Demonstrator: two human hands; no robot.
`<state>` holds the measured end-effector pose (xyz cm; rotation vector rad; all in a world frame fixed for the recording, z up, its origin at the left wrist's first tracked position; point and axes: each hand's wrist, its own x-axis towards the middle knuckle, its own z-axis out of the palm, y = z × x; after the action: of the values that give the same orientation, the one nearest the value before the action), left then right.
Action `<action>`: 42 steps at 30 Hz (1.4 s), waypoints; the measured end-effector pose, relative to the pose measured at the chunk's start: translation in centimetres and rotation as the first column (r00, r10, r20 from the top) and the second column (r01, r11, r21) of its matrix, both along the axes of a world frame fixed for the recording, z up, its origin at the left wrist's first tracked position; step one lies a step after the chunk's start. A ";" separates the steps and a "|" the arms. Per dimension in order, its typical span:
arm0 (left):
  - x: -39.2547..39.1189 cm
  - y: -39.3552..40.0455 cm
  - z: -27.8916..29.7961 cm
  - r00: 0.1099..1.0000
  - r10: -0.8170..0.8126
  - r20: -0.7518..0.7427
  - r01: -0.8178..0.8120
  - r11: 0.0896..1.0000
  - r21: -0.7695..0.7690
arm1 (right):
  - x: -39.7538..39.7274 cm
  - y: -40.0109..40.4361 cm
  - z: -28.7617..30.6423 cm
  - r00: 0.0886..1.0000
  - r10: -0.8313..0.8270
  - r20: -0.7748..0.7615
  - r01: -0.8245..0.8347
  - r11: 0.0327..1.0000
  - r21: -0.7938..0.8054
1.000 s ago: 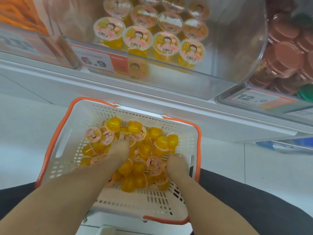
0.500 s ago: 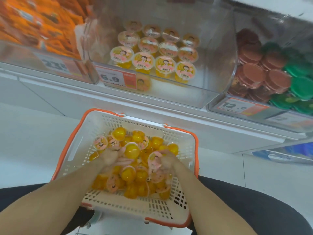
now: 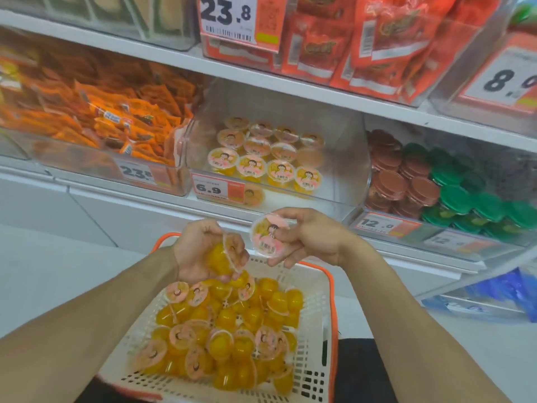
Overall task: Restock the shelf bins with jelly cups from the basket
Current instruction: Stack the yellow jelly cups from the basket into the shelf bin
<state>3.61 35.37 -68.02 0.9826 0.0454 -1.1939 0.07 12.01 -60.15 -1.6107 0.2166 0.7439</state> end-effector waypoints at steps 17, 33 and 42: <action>-1.2 -2.8 4.1 0.754 -0.005 0.657 -0.354 0.840 0.412 | -0.4 0.9 -0.5 0.818 0.191 0.542 0.202 0.787 -0.583; 0.1 -2.8 5.0 0.712 0.152 0.685 -0.457 0.842 0.288 | 6.4 -2.1 0.1 0.378 0.316 0.870 0.662 0.565 -0.493; 0.1 -2.5 4.5 0.744 0.101 0.660 -0.410 0.849 0.332 | 7.7 -1.5 -1.3 0.637 0.364 0.679 0.365 0.634 -0.682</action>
<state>3.66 32.87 -63.47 1.7064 -0.0620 -0.5407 7.77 10.51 -61.45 -2.6455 -0.1439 -0.2216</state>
